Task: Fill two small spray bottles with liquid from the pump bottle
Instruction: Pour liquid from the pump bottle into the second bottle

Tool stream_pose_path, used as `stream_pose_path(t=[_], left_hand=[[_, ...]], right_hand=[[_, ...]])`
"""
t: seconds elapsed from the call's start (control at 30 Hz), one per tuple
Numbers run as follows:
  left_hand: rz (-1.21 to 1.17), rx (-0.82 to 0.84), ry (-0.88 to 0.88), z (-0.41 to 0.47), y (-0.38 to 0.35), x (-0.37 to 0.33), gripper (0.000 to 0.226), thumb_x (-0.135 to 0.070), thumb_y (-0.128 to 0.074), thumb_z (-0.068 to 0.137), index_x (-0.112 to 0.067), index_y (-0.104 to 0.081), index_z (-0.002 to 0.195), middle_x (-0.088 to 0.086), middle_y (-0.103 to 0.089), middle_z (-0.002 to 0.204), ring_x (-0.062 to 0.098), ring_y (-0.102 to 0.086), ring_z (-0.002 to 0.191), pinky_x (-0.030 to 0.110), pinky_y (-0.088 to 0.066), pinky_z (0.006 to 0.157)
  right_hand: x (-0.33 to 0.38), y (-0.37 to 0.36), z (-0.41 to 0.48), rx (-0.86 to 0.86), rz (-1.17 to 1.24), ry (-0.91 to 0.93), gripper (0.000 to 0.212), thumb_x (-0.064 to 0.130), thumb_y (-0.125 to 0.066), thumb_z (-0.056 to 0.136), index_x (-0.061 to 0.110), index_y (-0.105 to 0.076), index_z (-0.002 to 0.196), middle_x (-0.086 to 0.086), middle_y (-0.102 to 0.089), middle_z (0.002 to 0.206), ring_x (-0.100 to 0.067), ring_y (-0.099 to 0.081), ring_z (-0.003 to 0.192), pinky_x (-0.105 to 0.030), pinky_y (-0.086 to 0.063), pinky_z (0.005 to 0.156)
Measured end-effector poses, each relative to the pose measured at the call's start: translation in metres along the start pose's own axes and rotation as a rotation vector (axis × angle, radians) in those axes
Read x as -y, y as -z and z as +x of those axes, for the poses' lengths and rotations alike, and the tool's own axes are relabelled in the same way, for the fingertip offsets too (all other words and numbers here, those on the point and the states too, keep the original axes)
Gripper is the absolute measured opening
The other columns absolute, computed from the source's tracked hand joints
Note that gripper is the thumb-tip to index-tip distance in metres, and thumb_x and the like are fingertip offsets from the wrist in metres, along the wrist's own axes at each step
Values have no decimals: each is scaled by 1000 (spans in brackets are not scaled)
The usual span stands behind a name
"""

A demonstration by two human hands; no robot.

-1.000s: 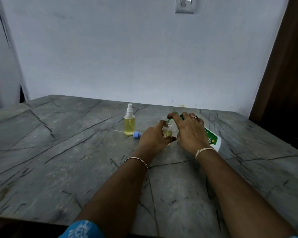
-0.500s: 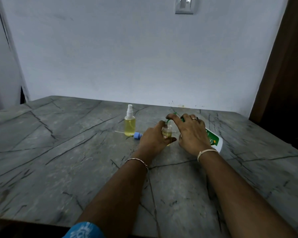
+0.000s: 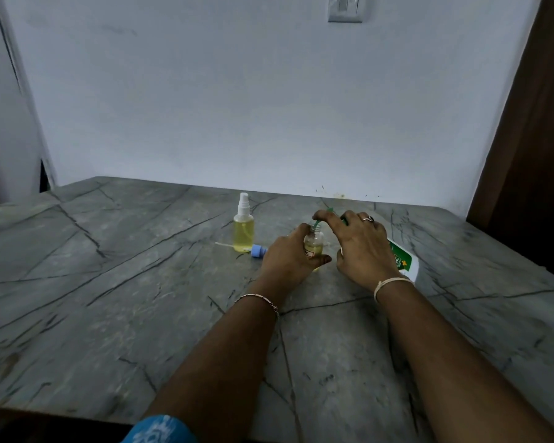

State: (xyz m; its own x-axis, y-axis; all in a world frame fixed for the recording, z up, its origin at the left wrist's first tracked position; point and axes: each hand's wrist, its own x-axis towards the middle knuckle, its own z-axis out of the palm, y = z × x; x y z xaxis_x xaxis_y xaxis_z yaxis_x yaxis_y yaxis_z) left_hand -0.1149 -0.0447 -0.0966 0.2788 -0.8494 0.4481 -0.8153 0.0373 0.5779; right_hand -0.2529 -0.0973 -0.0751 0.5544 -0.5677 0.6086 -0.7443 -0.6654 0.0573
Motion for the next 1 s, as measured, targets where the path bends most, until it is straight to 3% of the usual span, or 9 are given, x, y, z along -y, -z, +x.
stream_pose_path(t=[0.27, 0.5, 0.83, 1.0], left_hand=[[-31, 11, -5, 2, 0, 2, 62, -45, -73, 77, -24, -45, 128, 4, -66, 113, 23, -62, 101, 37, -52, 87], [-28, -1, 2, 3, -1, 4, 66, -49, -72, 76, -22, -43, 130, 5, -67, 110, 24, -61, 100, 36, -51, 86], [0, 14, -15, 2, -1, 2, 60, -47, -72, 77, -24, -45, 125, 5, -66, 110, 25, -61, 100, 39, -52, 85], [-11, 7, -15, 2, -2, 3, 58, -49, -71, 77, -25, -46, 123, 4, -67, 108, 25, -60, 100, 39, -51, 85]], right_hand=[[6, 1, 3, -51, -15, -6, 71, 14, -69, 73, 35, -37, 133, -6, -55, 122, -28, -48, 116, -46, -38, 97], [4, -2, 1, -29, -66, 23, 81, 13, -66, 76, 40, -25, 141, -8, -52, 122, -30, -47, 116, -47, -38, 97], [6, 1, 2, -32, -47, -12, 73, 15, -69, 74, 36, -33, 134, -7, -54, 122, -29, -48, 117, -46, -38, 97], [0, -3, 0, -23, -51, 12, 80, 14, -65, 79, 42, -23, 141, -7, -52, 124, -29, -47, 119, -47, -38, 99]])
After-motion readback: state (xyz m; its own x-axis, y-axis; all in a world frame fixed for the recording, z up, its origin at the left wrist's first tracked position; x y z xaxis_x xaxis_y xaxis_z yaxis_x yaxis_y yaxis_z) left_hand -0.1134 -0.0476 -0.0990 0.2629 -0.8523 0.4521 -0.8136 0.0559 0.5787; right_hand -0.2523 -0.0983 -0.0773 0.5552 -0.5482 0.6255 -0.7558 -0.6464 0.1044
